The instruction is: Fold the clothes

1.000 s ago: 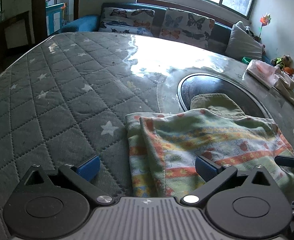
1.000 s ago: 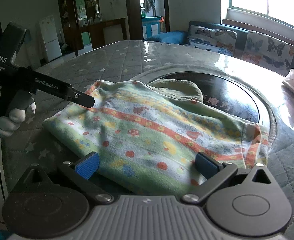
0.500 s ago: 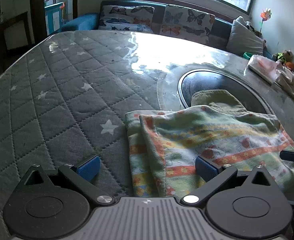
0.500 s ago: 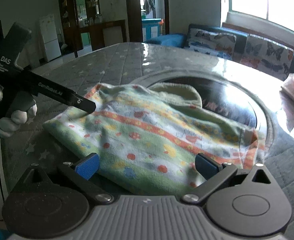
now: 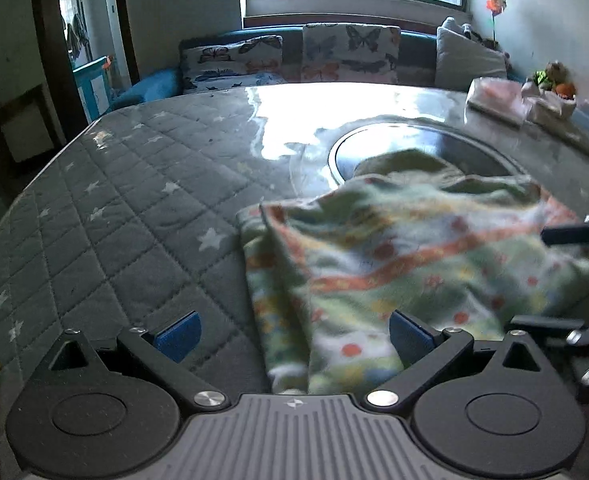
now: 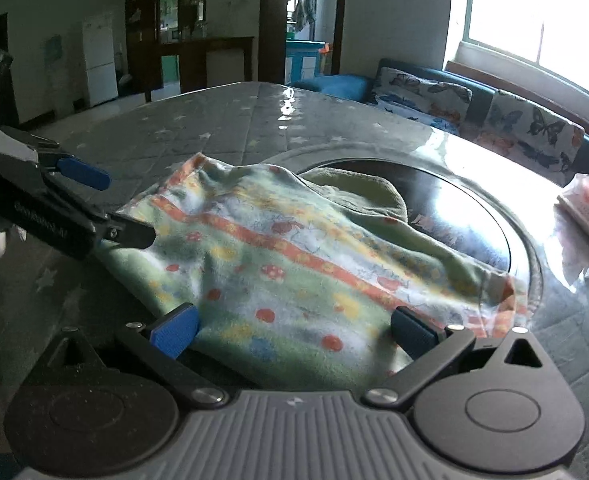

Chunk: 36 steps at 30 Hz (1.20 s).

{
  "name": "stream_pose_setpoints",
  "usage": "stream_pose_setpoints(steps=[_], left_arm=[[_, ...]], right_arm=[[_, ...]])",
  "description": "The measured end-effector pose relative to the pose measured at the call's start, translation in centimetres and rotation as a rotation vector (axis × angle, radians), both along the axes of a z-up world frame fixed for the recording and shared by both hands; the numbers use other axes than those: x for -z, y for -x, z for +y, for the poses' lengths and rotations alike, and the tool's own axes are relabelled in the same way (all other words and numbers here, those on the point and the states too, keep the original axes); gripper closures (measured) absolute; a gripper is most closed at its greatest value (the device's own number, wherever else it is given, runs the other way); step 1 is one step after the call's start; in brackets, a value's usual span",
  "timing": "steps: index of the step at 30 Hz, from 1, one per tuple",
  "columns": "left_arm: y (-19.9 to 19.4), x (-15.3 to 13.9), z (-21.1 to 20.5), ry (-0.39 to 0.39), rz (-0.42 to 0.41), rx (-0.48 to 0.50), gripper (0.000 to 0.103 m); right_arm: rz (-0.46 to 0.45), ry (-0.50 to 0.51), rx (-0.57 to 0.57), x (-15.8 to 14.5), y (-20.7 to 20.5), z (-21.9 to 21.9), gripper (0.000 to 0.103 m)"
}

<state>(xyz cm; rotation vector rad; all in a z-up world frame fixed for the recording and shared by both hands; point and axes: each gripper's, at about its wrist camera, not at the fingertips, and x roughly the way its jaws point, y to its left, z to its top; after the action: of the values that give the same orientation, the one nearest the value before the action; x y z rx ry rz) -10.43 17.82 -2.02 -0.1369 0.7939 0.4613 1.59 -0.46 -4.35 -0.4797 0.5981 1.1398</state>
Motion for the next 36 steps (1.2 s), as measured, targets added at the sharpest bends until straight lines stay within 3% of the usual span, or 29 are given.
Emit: stream_pose_setpoints(steps=[4,8,12,19,27,36], left_arm=[[0.3,-0.3,0.4,-0.010,-0.001,-0.025,0.001],[0.4,-1.5,0.3,-0.024,-0.026,-0.041,0.001],[-0.2,-2.2,-0.9,-0.023,-0.062,-0.003,0.001],[-1.5,0.0,-1.8,-0.071,0.022,0.038,0.001],[-2.3,-1.8,-2.1,-0.056,-0.041,0.042,0.001],[-3.2,0.3,-2.9,-0.042,0.012,0.082,0.000]], right_arm=[[-0.012,-0.034,0.010,-1.1,-0.2,-0.5,0.000],[-0.049,-0.078,0.088,-2.0,-1.0,-1.3,0.000],[-0.064,-0.021,0.127,-0.8,-1.7,-1.6,0.000],[-0.104,0.011,0.115,-0.4,-1.4,-3.4,0.000],[-0.135,-0.042,0.194,-1.3,-2.7,-3.0,0.000],[-0.130,-0.019,0.168,0.5,-2.4,-4.1,0.000]])
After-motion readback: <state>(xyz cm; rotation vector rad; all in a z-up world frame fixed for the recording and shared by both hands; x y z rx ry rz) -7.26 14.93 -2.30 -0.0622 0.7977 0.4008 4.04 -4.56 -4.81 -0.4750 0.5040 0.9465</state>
